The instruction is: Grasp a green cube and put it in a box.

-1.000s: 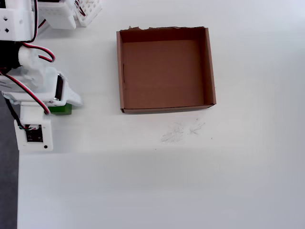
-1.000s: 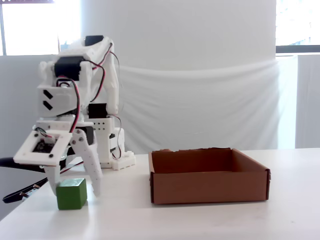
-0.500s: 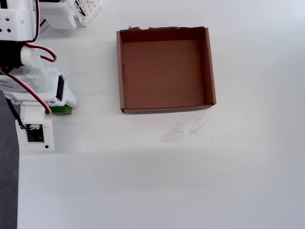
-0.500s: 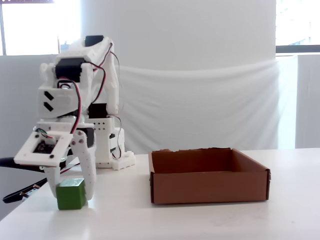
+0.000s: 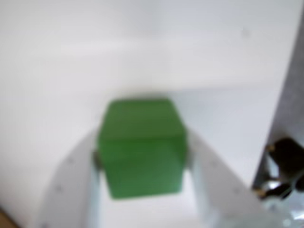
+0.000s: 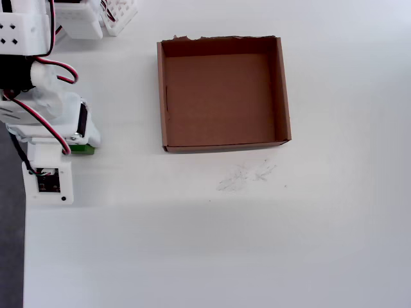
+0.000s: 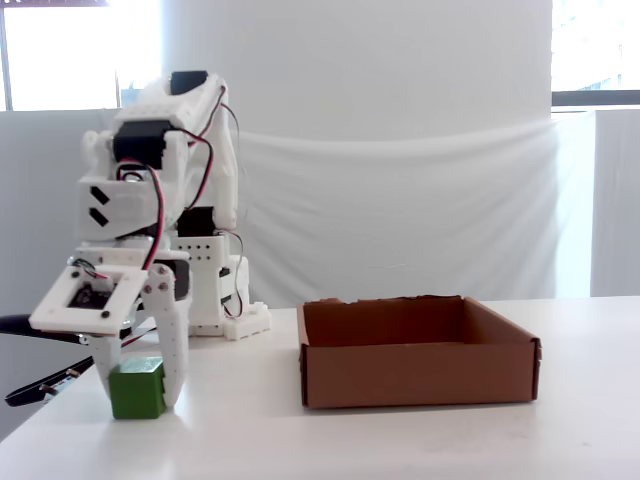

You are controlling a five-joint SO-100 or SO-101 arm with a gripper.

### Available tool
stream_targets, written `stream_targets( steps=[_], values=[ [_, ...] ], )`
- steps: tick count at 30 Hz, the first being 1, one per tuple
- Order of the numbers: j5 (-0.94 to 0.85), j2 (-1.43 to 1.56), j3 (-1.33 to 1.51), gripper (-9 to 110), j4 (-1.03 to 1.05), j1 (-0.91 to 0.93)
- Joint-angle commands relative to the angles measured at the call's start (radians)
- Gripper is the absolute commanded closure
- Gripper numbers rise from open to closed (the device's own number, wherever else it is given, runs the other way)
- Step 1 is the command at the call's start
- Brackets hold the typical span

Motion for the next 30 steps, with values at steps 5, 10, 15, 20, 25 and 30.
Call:
stream_targets(
  steps=[5, 10, 15, 20, 25, 30],
  values=[
    [0.002, 0.014, 0.002, 85, -0.023, -0.015],
    [0.005, 0.018, -0.003, 85, -0.012, -0.017],
    [0.011, 0.021, -0.043, 85, 0.044, -0.021],
    [0.040, 0.031, -0.117, 85, 0.133, -0.051],
    [0.081, 0.043, -0.189, 85, 0.218, -0.084],
    [0.118, 0.048, -0.262, 86, 0.298, -0.120]
  ],
)
